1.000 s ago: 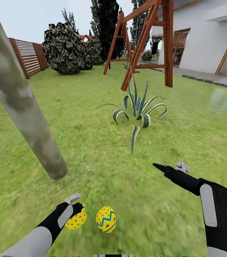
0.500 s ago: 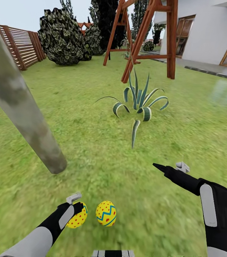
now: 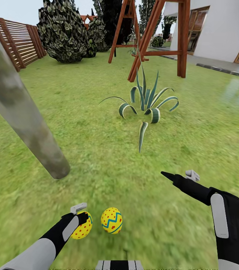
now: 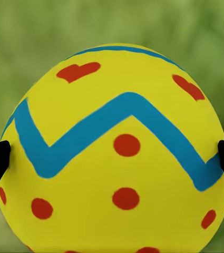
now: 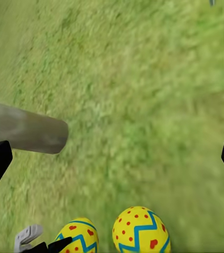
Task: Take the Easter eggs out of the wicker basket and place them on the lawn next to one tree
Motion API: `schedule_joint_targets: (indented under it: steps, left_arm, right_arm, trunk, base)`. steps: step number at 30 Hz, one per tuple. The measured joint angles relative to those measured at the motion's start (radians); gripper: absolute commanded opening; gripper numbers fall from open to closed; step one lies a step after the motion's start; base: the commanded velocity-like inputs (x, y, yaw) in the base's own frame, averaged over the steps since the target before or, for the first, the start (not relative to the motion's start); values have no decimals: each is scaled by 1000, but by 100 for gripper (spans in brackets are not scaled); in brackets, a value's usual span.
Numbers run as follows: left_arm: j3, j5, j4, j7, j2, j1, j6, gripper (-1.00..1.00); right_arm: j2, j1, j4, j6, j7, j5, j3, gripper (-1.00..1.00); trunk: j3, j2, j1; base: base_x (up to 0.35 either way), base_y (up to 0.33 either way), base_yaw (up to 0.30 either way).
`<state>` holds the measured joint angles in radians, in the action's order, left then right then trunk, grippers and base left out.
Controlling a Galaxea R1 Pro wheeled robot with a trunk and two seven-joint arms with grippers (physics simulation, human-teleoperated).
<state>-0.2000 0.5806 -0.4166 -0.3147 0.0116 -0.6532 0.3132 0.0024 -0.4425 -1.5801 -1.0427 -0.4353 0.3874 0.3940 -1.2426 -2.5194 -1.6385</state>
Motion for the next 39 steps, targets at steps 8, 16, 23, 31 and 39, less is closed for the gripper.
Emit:
schedule_joint_targets:
  steps: [8,16,23,31,39]
  left_arm:
    - [0,0,-13,0,0,0,0,-100]
    - [-4,0,-14,-1,0,0,-1,-100]
    - [-5,0,-15,0,1,0,-1,-100]
    - [-5,0,-15,0,1,0,-1,-100]
    - [-6,0,-15,-1,1,0,-1,-100]
  right_arm:
    - [-30,0,0,0,1,52,-1,100]
    - [-42,0,0,0,1,90,-1,100]
    - [-43,0,0,0,1,92,-1,100]
    - [-43,0,0,0,1,92,-1,100]
    - [-44,0,0,0,1,92,-1,100]
  trunk:
    - [-15,-1,-2]
    - [-27,-2,-3]
    - [-43,-3,-5]
    - [-74,-4,-9]
    - [-104,-6,-12]
  base:
    - [0,0,0]
    - [0,0,0]
    - [0,0,0]
    - [0,0,0]
    - [0,0,0]
